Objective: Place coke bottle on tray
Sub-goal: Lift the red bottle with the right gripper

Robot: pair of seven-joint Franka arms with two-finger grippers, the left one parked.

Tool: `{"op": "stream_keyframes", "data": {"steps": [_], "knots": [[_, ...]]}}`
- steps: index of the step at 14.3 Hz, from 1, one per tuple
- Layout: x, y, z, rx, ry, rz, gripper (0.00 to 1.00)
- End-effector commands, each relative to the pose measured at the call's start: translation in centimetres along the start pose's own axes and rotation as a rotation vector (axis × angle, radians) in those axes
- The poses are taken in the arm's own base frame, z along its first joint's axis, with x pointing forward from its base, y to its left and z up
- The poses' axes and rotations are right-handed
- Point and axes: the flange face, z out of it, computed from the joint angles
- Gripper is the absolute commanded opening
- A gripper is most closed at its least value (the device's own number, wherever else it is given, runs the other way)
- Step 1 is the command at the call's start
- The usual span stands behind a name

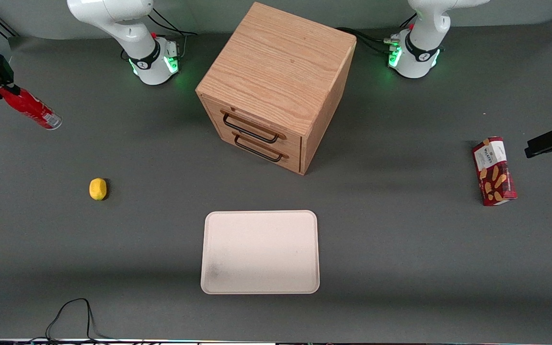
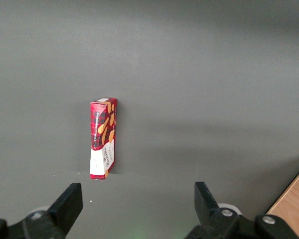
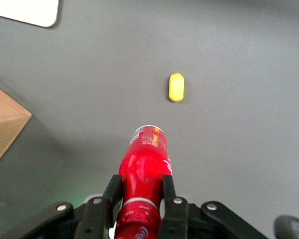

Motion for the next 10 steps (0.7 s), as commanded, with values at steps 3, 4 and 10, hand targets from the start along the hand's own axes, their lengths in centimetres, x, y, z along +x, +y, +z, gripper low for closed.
{"op": "stream_keyframes", "data": {"steps": [3, 4, 10], "knots": [[9.6, -2.8, -0.8, 0.032, 0.005, -0.061, 0.0], [11.7, -3.6, -0.7, 0.031, 0.013, -0.074, 0.0], [24.1, -13.3, 1.5, 0.005, 0.066, -0.152, 0.0]]}}
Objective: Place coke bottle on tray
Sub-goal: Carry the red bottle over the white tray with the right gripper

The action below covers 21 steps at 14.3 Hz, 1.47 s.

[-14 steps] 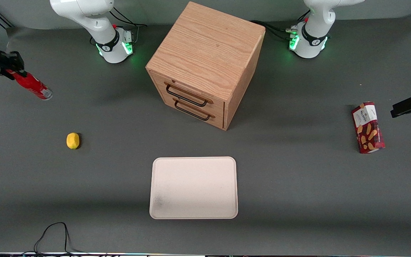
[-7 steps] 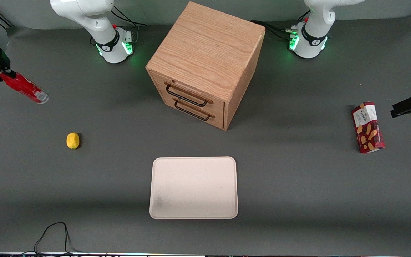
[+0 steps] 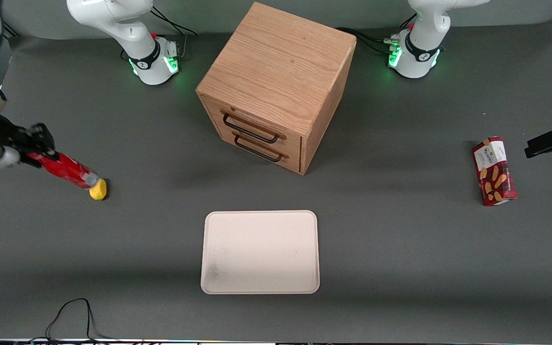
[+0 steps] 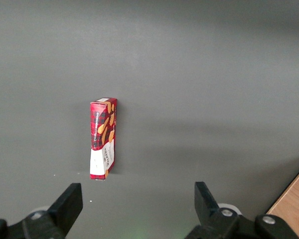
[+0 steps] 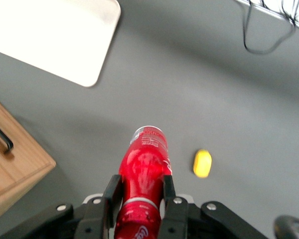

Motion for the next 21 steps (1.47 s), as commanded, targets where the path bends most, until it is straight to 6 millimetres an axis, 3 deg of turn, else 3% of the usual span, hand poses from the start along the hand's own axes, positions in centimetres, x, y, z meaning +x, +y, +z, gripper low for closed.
{"op": "stream_keyframes", "data": {"steps": [1, 5, 11, 16, 21], "knots": [[6.1, -3.9, 0.2, -0.016, 0.043, 0.013, 0.0], [11.7, -9.7, 4.4, -0.043, 0.086, 0.011, 0.0], [15.5, -17.5, 8.5, -0.023, 0.155, 0.061, 0.0], [16.4, -19.0, 9.6, -0.012, 0.188, 0.043, 0.0], [18.7, -19.1, 17.2, -0.021, 0.157, 0.032, 0.0]]}}
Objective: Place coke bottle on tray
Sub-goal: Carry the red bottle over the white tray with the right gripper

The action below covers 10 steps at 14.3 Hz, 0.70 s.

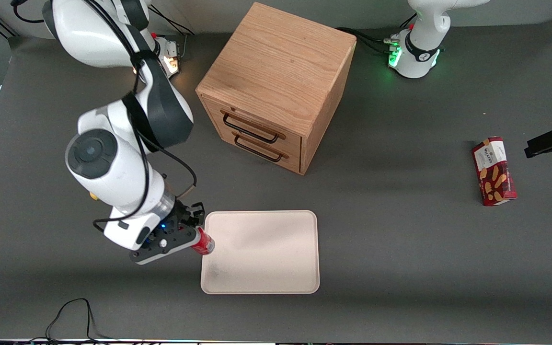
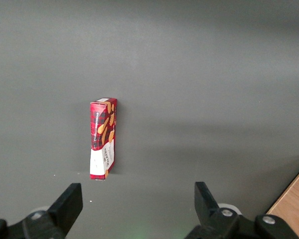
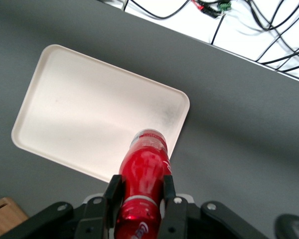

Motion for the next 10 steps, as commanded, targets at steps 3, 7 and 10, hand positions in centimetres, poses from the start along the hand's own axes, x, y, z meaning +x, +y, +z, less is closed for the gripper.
{"op": "stream_keyframes", "data": {"steps": [3, 7, 10], "knots": [[1.3, -0.5, 6.0, 0.014, 0.018, 0.006, 0.0], [1.6, -0.2, 11.0, 0.007, 0.03, 0.005, 0.0], [1.8, 0.0, 13.8, 0.0, 0.052, 0.006, 0.0]]}}
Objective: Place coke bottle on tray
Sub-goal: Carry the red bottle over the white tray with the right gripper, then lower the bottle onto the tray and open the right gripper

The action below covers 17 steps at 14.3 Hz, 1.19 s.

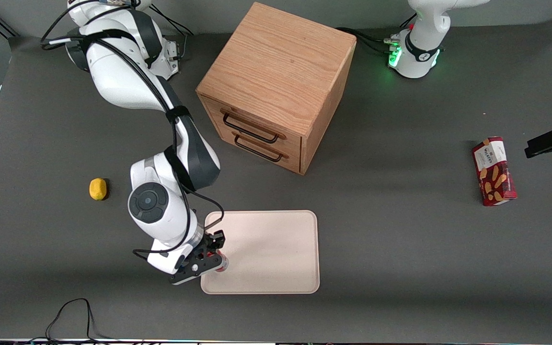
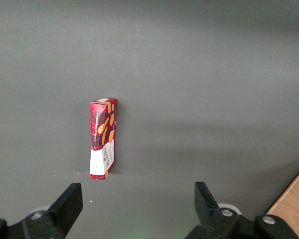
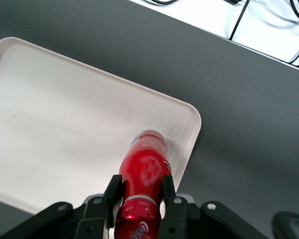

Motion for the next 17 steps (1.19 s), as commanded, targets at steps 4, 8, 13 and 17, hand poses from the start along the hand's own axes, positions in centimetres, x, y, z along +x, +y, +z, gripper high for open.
{"op": "stream_keyframes", "data": {"steps": [4, 8, 13, 17], "knots": [[0.4, 0.3, 1.4, 0.016, 0.035, 0.012, 0.0], [0.0, 0.5, 2.9, 0.014, 0.029, 0.016, 0.0], [0.0, 0.4, 3.0, 0.016, 0.028, 0.034, 1.0], [0.1, 0.1, 2.0, 0.019, 0.038, 0.049, 1.0]]}}
